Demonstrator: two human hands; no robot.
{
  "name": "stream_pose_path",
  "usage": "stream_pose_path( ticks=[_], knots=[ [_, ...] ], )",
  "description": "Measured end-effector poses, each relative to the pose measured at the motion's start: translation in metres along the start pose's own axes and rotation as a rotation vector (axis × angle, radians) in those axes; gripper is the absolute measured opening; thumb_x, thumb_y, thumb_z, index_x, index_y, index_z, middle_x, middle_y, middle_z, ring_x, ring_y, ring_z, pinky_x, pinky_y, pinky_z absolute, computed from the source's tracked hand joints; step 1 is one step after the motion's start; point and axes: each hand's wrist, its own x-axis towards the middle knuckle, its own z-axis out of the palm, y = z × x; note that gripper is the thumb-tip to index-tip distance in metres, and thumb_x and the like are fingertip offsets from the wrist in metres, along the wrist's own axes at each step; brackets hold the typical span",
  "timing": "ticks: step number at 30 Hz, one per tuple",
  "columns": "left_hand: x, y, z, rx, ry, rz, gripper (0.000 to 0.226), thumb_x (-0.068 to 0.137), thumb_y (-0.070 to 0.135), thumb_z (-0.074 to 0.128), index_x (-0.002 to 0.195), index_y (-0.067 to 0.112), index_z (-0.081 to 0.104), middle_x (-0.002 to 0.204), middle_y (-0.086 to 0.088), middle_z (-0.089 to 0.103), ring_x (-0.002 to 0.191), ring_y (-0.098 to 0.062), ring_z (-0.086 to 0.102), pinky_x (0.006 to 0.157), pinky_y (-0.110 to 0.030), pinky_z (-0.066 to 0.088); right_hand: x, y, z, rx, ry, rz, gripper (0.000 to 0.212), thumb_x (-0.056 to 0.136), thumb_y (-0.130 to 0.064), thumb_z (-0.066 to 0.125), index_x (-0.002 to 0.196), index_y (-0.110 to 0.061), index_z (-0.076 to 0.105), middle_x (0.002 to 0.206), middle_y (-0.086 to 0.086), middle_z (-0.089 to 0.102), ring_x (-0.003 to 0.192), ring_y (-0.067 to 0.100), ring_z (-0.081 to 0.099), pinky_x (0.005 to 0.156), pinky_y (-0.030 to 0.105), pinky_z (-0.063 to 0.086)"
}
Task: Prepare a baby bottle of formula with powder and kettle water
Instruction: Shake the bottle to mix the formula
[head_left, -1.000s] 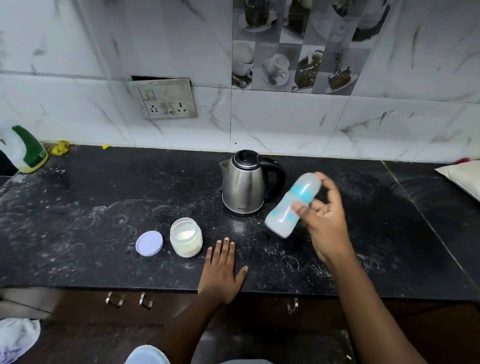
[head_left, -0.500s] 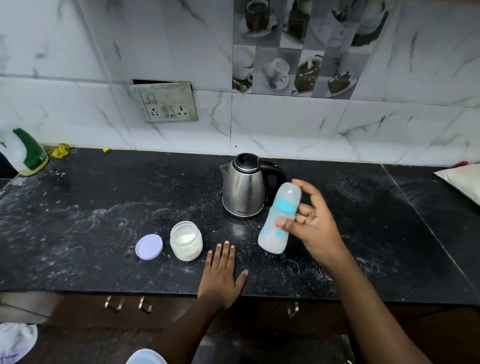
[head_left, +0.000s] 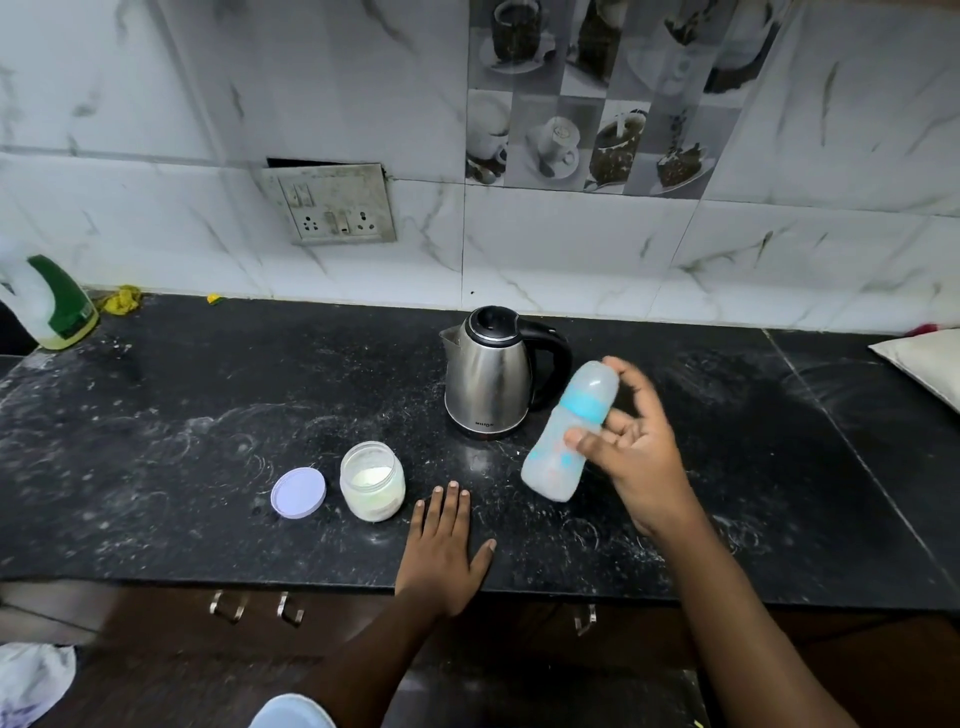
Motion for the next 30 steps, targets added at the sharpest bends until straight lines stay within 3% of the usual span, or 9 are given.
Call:
stream_pose_path(
  ticks=[2,5,9,13,16,21,24,28,30],
  knots=[
    [0.0007,-0.0003,-0.0001,-0.002,-0.001,-0.003,0.093,0.099,0.073,0.002,0.172,0.014,-0.002,0.180,-0.007,-0.009,0.166,-0.025,-0.014,0.132,-0.046,-0.014,-0.0022,0.0013,0.0019,0.013,0.011,0.019,0.082,0.075,-0.008,0.091,0.142,-0.040,0.054,0.120,0.018,0.076,0.110,0.035,0.075,0.086,0.042,0.063],
    [0.0003,0.0004,-0.0011,-0.006,-0.007,0.000,0.094,0.099,0.073,0.002,0.172,0.014,-0.001,0.180,-0.007,-0.008,0.166,-0.025,-0.014,0.133,-0.046,-0.013,-0.0013,0.0026,-0.0018,0.084,0.157,-0.007,0.079,0.080,-0.015,0.089,0.144,-0.040,0.051,0.122,0.018,0.075,0.112,0.034,0.073,0.089,0.047,0.063],
    [-0.0002,0.0000,-0.0011,-0.009,-0.002,-0.001,0.094,0.099,0.073,0.003,0.172,0.014,-0.001,0.180,-0.007,-0.008,0.166,-0.025,-0.013,0.132,-0.045,-0.013,-0.0051,0.0060,0.0007,0.025,0.014,0.047,0.082,0.076,-0.017,0.093,0.143,-0.038,0.052,0.118,0.021,0.075,0.108,0.034,0.075,0.087,0.046,0.063],
    [0.0004,0.0005,-0.0009,-0.003,-0.008,0.003,0.093,0.100,0.072,0.003,0.172,0.013,-0.001,0.180,-0.007,-0.008,0.166,-0.025,-0.014,0.134,-0.047,-0.011,-0.0032,0.0052,-0.0023,0.096,0.141,0.021,0.078,0.079,-0.016,0.089,0.143,-0.037,0.050,0.117,0.019,0.076,0.107,0.031,0.074,0.085,0.047,0.063],
    [0.0000,0.0004,-0.0008,-0.014,0.001,0.000,0.093,0.100,0.072,0.005,0.172,0.014,0.000,0.180,-0.007,-0.007,0.166,-0.025,-0.013,0.134,-0.046,-0.011,-0.0057,0.0074,-0.0006,0.046,0.016,0.060,0.076,0.078,-0.013,0.090,0.139,-0.041,0.055,0.117,0.022,0.075,0.106,0.033,0.075,0.086,0.047,0.063],
    [0.0001,0.0011,-0.0022,-0.011,-0.003,0.000,0.092,0.101,0.072,0.005,0.172,0.014,-0.001,0.180,-0.007,-0.008,0.167,-0.025,-0.013,0.134,-0.046,-0.011,-0.0042,0.0070,-0.0018,0.111,0.121,0.043,0.081,0.076,-0.019,0.094,0.142,-0.037,0.051,0.118,0.021,0.075,0.107,0.033,0.074,0.085,0.048,0.063],
    [0.0001,0.0008,-0.0021,-0.003,-0.002,-0.004,0.092,0.100,0.073,0.004,0.172,0.014,-0.002,0.180,-0.007,-0.008,0.166,-0.024,-0.013,0.134,-0.046,-0.011,-0.0063,0.0085,-0.0018,0.032,-0.029,0.077,0.081,0.077,-0.011,0.090,0.143,-0.037,0.052,0.117,0.023,0.075,0.106,0.034,0.075,0.089,0.049,0.062],
    [-0.0001,0.0013,-0.0024,-0.004,-0.001,-0.004,0.094,0.098,0.073,0.001,0.172,0.014,-0.002,0.180,-0.007,-0.009,0.166,-0.024,-0.014,0.132,-0.044,-0.015,-0.0055,0.0060,-0.0058,0.068,0.094,0.032,0.078,0.079,-0.009,0.086,0.143,-0.036,0.052,0.118,0.023,0.074,0.107,0.035,0.074,0.090,0.051,0.062],
    [-0.0002,0.0018,-0.0024,0.000,0.002,-0.004,0.094,0.098,0.073,0.001,0.172,0.014,-0.002,0.180,-0.007,-0.009,0.166,-0.024,-0.014,0.132,-0.044,-0.016,-0.0064,0.0054,-0.0053,0.057,0.046,0.036,0.078,0.080,-0.006,0.087,0.143,-0.036,0.052,0.119,0.023,0.074,0.107,0.034,0.074,0.091,0.050,0.062]
  ],
)
